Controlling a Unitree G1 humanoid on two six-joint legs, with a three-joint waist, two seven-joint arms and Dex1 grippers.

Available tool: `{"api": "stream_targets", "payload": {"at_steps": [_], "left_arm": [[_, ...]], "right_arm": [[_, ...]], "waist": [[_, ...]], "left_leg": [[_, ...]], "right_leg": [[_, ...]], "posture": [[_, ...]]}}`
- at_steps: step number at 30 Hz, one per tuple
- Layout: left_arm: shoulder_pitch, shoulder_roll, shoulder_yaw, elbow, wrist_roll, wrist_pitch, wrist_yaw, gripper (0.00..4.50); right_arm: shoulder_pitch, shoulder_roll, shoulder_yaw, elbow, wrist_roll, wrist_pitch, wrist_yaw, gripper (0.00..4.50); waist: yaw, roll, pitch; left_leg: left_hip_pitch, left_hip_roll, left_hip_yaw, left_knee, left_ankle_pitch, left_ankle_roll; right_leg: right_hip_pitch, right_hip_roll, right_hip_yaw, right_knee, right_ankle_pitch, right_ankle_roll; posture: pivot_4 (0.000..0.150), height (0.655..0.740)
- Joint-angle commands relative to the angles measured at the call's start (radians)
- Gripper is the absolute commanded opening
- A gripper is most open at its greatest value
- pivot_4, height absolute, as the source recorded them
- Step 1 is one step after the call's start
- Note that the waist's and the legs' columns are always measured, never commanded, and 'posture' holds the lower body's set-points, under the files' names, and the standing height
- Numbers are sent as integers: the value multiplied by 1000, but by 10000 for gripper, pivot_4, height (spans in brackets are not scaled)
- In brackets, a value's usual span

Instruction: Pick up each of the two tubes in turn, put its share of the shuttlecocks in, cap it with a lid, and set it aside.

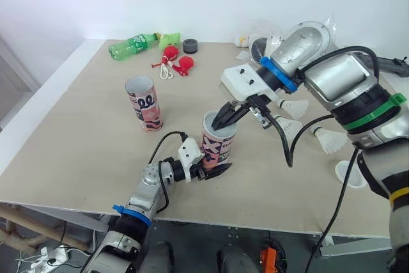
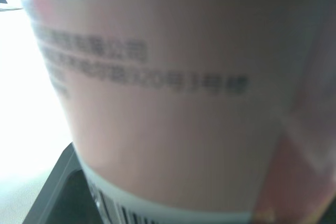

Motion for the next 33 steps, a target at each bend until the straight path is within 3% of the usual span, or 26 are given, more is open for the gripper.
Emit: {"api": "stream_targets", "payload": {"at_steps": [1,16,22,26,29,30,32,33], "left_arm": [[37,-7,-13,47,1,18,4,31154],[34,-12,-10,53,0,14,6,31154],[32,-10,-8,54,2,8,5,31154],[33,0,-8,42,-1,20,-9,31154],[32,19,-10,26,-7,42,-34,31154],[31,28,-11,23,-9,50,-45,31154],[28,45,-14,18,-15,62,-62,31154],[26,53,-15,16,-17,69,-70,31154]], "right_arm": [[40,2,80,-10,-62,-3,36,544],[22,63,-10,35,-60,31,36,544],[-3,39,-213,33,74,153,36,544],[76,-19,-391,-63,193,320,3,544],[240,-101,-526,-178,243,431,-78,10930],[314,-129,-577,-216,264,464,-111,12288],[462,-155,-676,-297,306,522,-187,20457],[528,-154,-722,-332,326,544,-228,26965]], "waist": [[0,1,-1],[-1,3,-5],[2,0,-2],[13,-4,0],[12,-3,0],[17,-6,0],[22,-11,1],[22,-9,1]], "left_leg": [[0,0,0,0,0,0],[3,0,0,0,0,0],[-2,0,0,0,0,0],[-5,-2,-2,0,0,0],[-6,-1,-4,-1,-1,-2],[-6,-1,-4,-1,-1,-2],[-7,0,-10,-3,-1,-2],[-8,0,-9,-3,-2,-3]], "right_leg": [[0,0,0,0,0,0],[0,0,0,0,-1,-2],[0,0,0,0,1,0],[0,-1,-1,-1,0,0],[0,-1,-4,-7,1,0],[0,-1,-4,-7,1,0],[0,0,-11,-10,0,-2],[1,0,-9,-11,0,-2]], "posture": [[1500,7400],[1500,7400],[1500,7400],[1500,7400],[1500,7400],[1500,7400],[1500,7400],[1500,7400]]}}
